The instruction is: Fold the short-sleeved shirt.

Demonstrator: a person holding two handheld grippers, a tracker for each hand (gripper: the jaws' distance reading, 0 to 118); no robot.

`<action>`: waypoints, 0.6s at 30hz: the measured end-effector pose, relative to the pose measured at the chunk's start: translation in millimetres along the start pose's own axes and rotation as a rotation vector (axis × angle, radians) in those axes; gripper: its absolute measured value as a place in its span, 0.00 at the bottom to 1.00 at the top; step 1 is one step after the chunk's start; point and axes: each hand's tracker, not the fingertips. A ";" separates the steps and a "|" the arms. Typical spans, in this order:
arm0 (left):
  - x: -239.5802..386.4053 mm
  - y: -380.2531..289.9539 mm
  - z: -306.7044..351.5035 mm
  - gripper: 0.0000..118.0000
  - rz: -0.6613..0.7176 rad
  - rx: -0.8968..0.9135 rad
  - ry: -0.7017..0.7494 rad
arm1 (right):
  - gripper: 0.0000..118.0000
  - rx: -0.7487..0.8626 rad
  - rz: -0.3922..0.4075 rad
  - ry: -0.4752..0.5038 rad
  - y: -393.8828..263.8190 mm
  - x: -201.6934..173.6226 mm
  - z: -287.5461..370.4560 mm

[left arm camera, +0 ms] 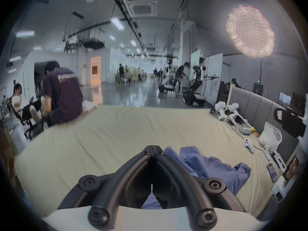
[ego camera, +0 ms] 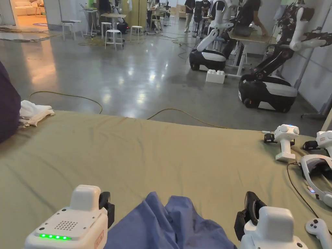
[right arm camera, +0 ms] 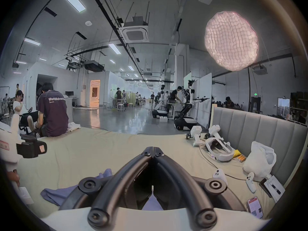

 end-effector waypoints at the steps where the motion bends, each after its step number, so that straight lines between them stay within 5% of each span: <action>1: -3.5 0.7 -16.0 0.00 0.012 -0.048 -0.015 | 0.00 -0.016 0.000 -0.005 -3.6 3.7 -3.5; 11: 7.8 30.3 -219.8 0.01 0.050 -0.416 -0.165 | 0.00 -0.158 -0.016 -0.074 -44.8 48.9 -39.1; 15: 28.0 33.3 -279.1 0.46 0.014 -0.541 -0.213 | 0.00 -0.205 -0.020 -0.102 -58.1 64.2 -47.4; 18: 44.3 26.1 -306.1 0.52 -0.014 -0.581 -0.203 | 0.00 -0.235 -0.022 -0.121 -67.0 72.5 -50.1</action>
